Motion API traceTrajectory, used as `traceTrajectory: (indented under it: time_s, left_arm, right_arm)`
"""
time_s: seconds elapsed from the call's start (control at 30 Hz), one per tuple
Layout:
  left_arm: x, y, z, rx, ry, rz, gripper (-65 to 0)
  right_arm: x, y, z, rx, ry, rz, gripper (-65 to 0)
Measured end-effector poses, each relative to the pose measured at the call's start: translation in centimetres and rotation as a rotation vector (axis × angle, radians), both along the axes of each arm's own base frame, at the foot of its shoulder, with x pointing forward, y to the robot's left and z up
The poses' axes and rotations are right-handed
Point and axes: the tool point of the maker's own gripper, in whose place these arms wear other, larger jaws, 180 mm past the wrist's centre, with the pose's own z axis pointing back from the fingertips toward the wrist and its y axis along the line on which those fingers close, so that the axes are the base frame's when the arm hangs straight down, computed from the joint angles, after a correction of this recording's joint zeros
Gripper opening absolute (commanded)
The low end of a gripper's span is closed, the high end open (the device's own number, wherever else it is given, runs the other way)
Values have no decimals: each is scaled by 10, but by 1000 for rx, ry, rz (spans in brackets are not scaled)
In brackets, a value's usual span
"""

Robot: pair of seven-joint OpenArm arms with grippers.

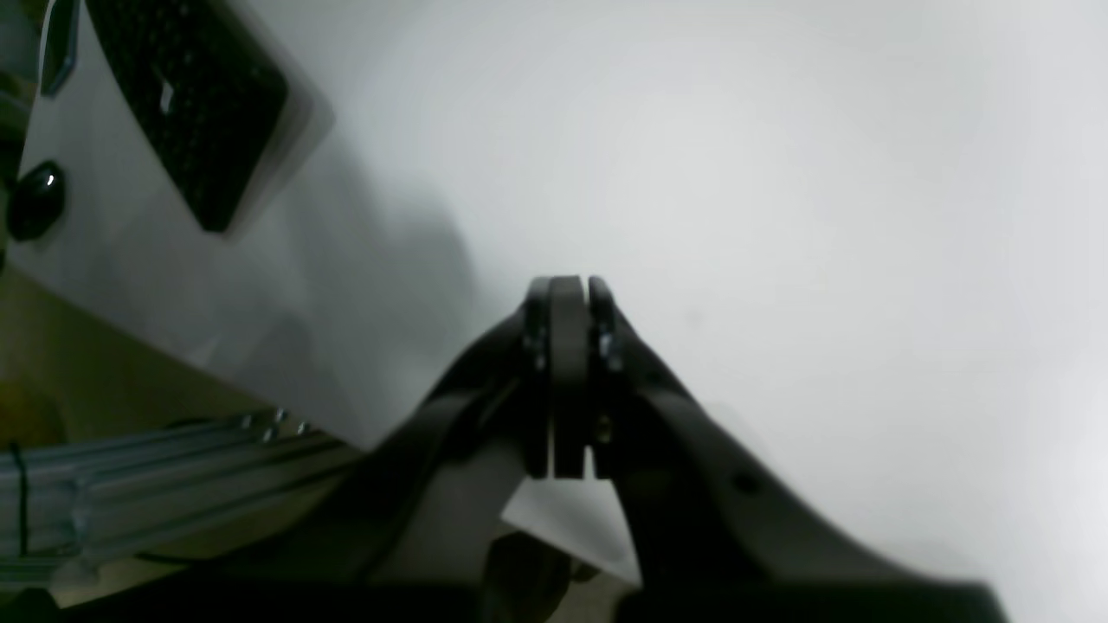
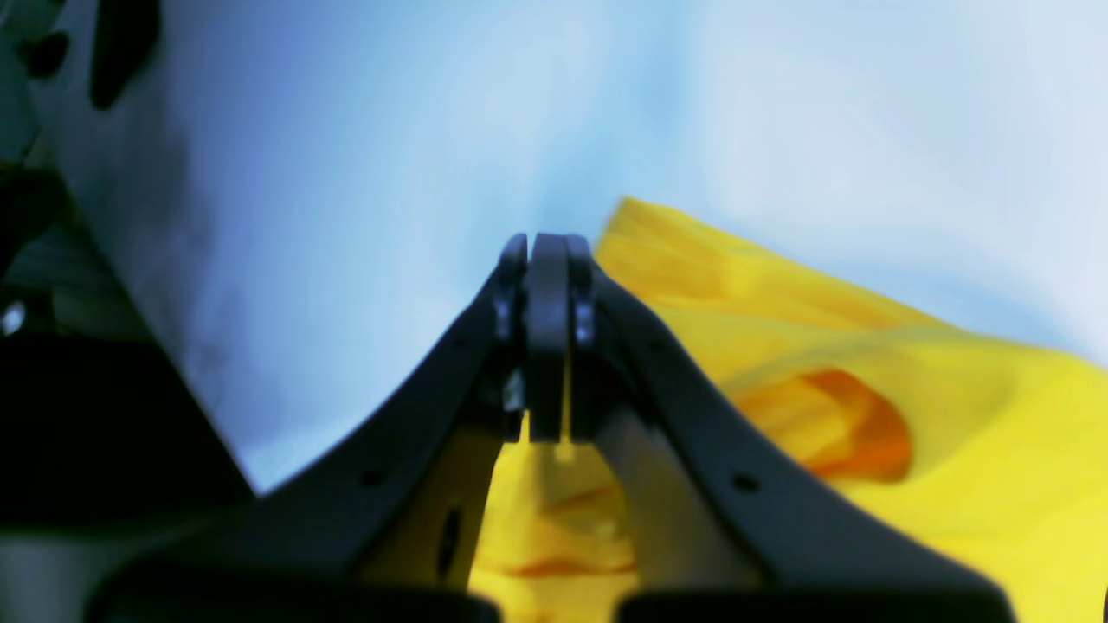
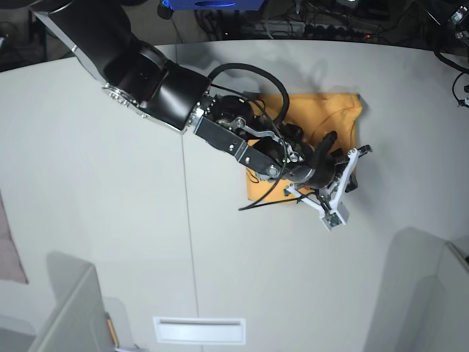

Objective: Fold the T-shirt properly
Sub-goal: 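Press and smooth the folded bundle with the right gripper, then withdraw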

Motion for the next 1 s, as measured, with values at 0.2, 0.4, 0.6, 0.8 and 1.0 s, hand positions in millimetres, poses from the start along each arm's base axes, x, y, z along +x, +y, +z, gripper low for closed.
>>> traceTrajectory:
  time_s: [0.2,0.4,0.6,0.8,1.0]
  left_arm:
    - [2,-1,1,3,-2,-3,-650]
    - [-1,0,0,4,6,-1,-650]
    - [-1,0,1,6,4,-2,-650]
    - [-1,-1,0,4,4,-1,-650]
    - [-1,-1,0,4,5,-1,-650]
  right_arm:
    - [-29,-28,18,-128,153,16,-650]
    - [-50,-47,2,-128,323,-13,-650]
    - [-27,-72,-46,-202,337,-115,-650]
    - [-14,-79,-80,-239,323,-132,-650]
    - [-19,-46,-85,-201,321,-93,-650]
